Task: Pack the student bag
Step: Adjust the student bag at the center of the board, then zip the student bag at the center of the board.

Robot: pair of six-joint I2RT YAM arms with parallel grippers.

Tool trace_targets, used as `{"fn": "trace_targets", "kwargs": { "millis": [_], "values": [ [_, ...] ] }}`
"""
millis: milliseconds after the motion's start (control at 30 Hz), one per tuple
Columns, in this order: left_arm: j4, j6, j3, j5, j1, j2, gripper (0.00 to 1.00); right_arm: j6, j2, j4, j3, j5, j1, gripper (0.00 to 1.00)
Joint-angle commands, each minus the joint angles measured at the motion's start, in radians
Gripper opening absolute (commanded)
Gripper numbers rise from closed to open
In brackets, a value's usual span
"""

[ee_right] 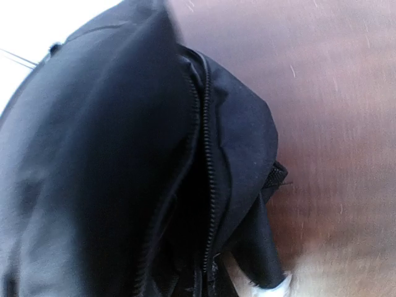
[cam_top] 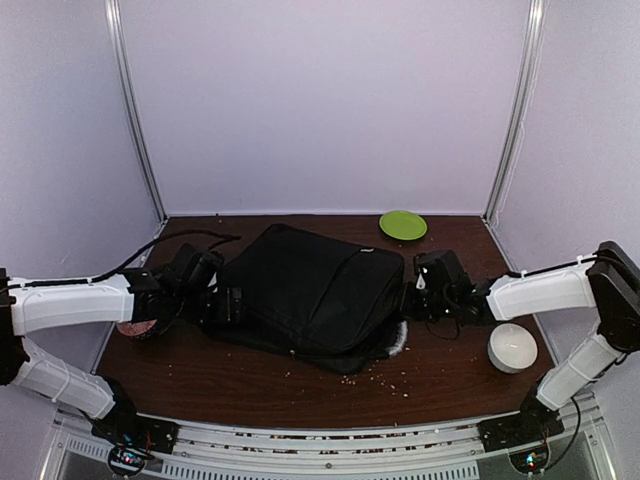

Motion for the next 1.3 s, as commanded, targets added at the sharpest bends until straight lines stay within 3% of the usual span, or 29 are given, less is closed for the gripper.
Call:
{"fn": "trace_targets", "kwargs": {
  "millis": [0,200,300,367,467,733,933,1100,1267],
  "values": [
    [0.075,-0.035,-0.016,0.047,0.007,0.009,0.8,-0.132,0.04,-0.091,0.147,-0.005,-0.048,0.0],
    [0.072,-0.113,-0.025,0.08,0.007,0.003,0.81,-0.19,0.135,-0.188,0.293,-0.011,-0.078,0.01],
    [0.067,-0.109,-0.045,0.063,0.007,-0.046,0.83,-0.183,0.095,-0.209,0.278,-0.029,-0.078,0.34],
    [0.027,-0.078,-0.043,0.021,0.006,-0.088,0.85,-0.169,0.036,-0.216,0.226,-0.031,-0.076,0.49],
    [-0.034,0.003,-0.016,-0.036,0.007,-0.132,0.86,-0.164,-0.071,-0.244,0.13,-0.003,-0.073,0.58],
    [-0.145,0.069,0.042,-0.151,0.007,-0.182,0.87,-0.078,-0.44,-0.277,-0.156,0.033,-0.026,0.59],
    [-0.126,0.08,0.018,-0.119,0.007,-0.212,0.87,0.018,-0.677,-0.108,-0.261,0.113,0.25,0.6],
    [-0.052,0.126,-0.05,-0.035,0.003,-0.293,0.87,0.118,-0.596,0.127,-0.267,0.183,0.449,0.62],
    [-0.005,0.184,-0.067,-0.032,-0.075,-0.352,0.86,0.243,-0.363,0.185,-0.177,0.254,0.491,0.63]
  ]
}}
